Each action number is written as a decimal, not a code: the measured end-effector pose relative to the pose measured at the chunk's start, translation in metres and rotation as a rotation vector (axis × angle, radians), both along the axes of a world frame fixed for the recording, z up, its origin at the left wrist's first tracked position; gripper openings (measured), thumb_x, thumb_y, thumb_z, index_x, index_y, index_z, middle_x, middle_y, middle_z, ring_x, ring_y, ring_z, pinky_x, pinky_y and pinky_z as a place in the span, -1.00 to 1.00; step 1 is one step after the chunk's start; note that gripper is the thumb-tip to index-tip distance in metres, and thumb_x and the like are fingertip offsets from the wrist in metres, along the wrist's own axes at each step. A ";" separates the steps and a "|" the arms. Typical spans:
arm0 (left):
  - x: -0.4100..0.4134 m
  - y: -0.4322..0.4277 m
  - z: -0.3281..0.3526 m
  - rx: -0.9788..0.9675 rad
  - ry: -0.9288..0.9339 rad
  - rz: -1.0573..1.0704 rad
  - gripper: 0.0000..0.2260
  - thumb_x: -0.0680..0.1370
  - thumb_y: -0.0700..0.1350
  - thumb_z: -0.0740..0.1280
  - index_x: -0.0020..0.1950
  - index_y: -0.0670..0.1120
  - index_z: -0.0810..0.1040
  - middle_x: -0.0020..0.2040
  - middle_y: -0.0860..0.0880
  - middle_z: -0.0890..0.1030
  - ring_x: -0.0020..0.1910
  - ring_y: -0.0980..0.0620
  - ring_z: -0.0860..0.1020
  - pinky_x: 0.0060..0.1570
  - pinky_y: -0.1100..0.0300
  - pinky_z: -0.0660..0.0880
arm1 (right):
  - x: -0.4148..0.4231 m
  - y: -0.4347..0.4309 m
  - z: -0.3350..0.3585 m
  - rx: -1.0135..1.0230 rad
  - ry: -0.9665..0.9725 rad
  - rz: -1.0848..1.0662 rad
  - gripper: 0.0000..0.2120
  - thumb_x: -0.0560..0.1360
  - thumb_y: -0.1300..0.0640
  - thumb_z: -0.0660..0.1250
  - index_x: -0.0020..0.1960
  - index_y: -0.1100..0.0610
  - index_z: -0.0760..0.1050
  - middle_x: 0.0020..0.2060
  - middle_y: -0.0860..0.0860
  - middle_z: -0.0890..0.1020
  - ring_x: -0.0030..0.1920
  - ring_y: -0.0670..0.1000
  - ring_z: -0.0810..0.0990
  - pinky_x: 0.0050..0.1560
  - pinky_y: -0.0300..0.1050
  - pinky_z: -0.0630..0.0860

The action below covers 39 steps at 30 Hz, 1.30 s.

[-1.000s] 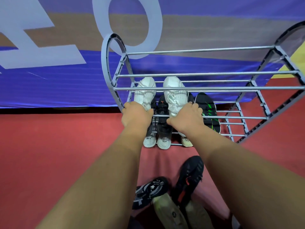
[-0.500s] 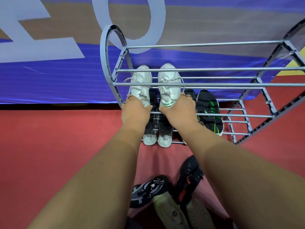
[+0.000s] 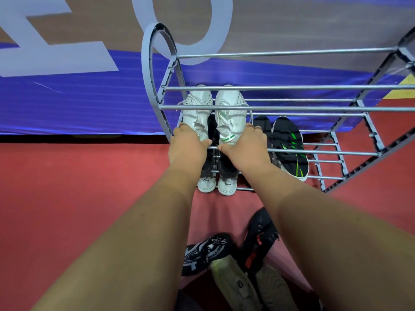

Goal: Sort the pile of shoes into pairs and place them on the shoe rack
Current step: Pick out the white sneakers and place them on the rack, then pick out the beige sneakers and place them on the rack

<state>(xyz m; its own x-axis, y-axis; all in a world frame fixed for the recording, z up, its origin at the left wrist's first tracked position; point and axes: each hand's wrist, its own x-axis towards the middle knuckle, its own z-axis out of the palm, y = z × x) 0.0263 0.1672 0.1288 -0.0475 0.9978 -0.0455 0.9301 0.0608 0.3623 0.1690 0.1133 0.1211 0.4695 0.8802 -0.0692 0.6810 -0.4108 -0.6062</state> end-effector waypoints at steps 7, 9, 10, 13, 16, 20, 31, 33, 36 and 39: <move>-0.020 -0.018 0.037 -0.069 0.117 -0.092 -0.60 0.56 -0.08 0.42 0.32 -0.17 0.41 0.31 -0.17 0.50 0.20 -0.25 0.58 -0.04 -0.06 0.52 | -0.004 -0.032 0.025 -0.141 -0.211 0.126 -0.27 0.47 -0.13 0.54 0.43 0.22 0.32 0.36 0.17 0.39 0.36 0.22 0.39 0.35 0.05 0.39; -0.035 -0.030 0.055 -0.097 0.154 -0.130 -0.78 0.55 -0.14 0.35 0.16 -0.13 0.44 0.18 -0.16 0.56 -0.01 -0.22 0.58 -0.16 0.02 0.47 | -0.006 -0.049 0.037 -0.190 -0.245 0.198 -0.35 0.50 -0.06 0.49 0.42 0.22 0.34 0.35 0.18 0.40 0.35 0.25 0.41 0.30 0.08 0.43; -0.043 -0.037 0.063 -0.107 0.151 -0.164 -0.81 0.55 -0.13 0.35 0.11 -0.12 0.44 0.12 -0.16 0.58 -0.07 -0.20 0.56 -0.20 0.05 0.45 | -0.007 -0.058 0.044 -0.210 -0.247 0.254 -0.40 0.51 -0.05 0.47 0.40 0.23 0.37 0.34 0.19 0.42 0.33 0.26 0.45 0.25 0.10 0.46; -0.063 -0.066 0.086 -0.149 0.139 -0.310 -0.75 0.54 -0.03 0.39 0.10 -0.18 0.55 0.00 -0.12 0.63 -0.06 -0.16 0.57 -0.18 0.02 0.51 | -0.009 -0.089 0.059 -0.217 -0.265 0.383 -0.53 0.54 -0.05 0.40 0.31 0.22 0.45 0.29 0.21 0.47 0.26 0.28 0.53 0.18 0.11 0.53; -0.076 -0.103 0.099 -0.212 0.176 -0.432 -0.76 0.56 0.00 0.38 0.00 -0.18 0.68 -0.05 -0.14 0.70 -0.02 -0.15 0.63 0.00 -0.03 0.60 | -0.013 -0.123 0.068 -0.208 -0.243 0.433 -0.65 0.54 -0.03 0.36 0.18 0.21 0.53 0.14 0.18 0.57 0.17 0.28 0.58 0.08 0.06 0.55; -0.078 -0.149 0.100 -0.498 0.325 -0.578 -0.72 0.62 0.01 0.35 0.02 -0.20 0.70 -0.13 -0.11 0.74 -0.05 -0.13 0.69 -0.06 0.07 0.56 | -0.018 -0.171 0.062 -0.431 -0.145 0.576 -0.74 0.57 0.05 0.33 0.04 0.23 0.65 -0.05 0.16 0.69 0.03 0.22 0.63 0.02 0.00 0.56; -0.074 -0.264 -0.066 -0.887 0.237 -0.410 -0.75 0.57 0.09 0.35 -0.02 -0.10 0.61 -0.10 -0.09 0.68 -0.22 -0.10 0.63 -0.22 0.12 0.57 | -0.015 -0.273 -0.082 -1.029 -0.148 0.692 -0.78 0.53 0.00 0.27 0.01 0.12 0.60 -0.11 0.08 0.69 -0.19 0.13 0.66 -0.11 -0.04 0.63; -0.071 -0.293 -0.094 -0.944 0.210 -0.405 -0.78 0.61 0.09 0.32 -0.02 -0.04 0.62 -0.16 0.00 0.66 -0.25 0.00 0.62 -0.22 0.16 0.54 | -0.013 -0.292 -0.099 -1.120 -0.065 0.614 -0.82 0.59 0.13 0.27 -0.12 0.16 0.58 -0.22 0.08 0.65 -0.33 0.09 0.59 -0.32 -0.12 0.56; -0.071 -0.333 -0.134 -1.028 0.262 -0.531 -0.83 0.63 0.07 0.30 0.09 0.03 0.61 0.02 0.05 0.64 -0.04 0.02 0.60 0.03 0.16 0.43 | -0.003 -0.319 -0.145 -1.149 -0.074 0.485 -0.82 0.59 0.10 0.32 -0.18 0.10 0.54 -0.30 0.01 0.60 -0.31 0.06 0.54 -0.31 -0.13 0.44; -0.076 -0.349 -0.180 -1.099 0.355 -0.609 -0.64 0.56 0.07 0.32 0.28 -0.04 0.64 0.26 -0.09 0.66 0.16 -0.12 0.63 0.19 0.06 0.54 | 0.049 -0.332 -0.227 -1.128 -0.145 0.110 -0.54 0.76 0.12 0.07 -0.06 0.15 0.71 -0.13 0.17 0.73 0.05 0.27 0.53 0.13 0.10 0.44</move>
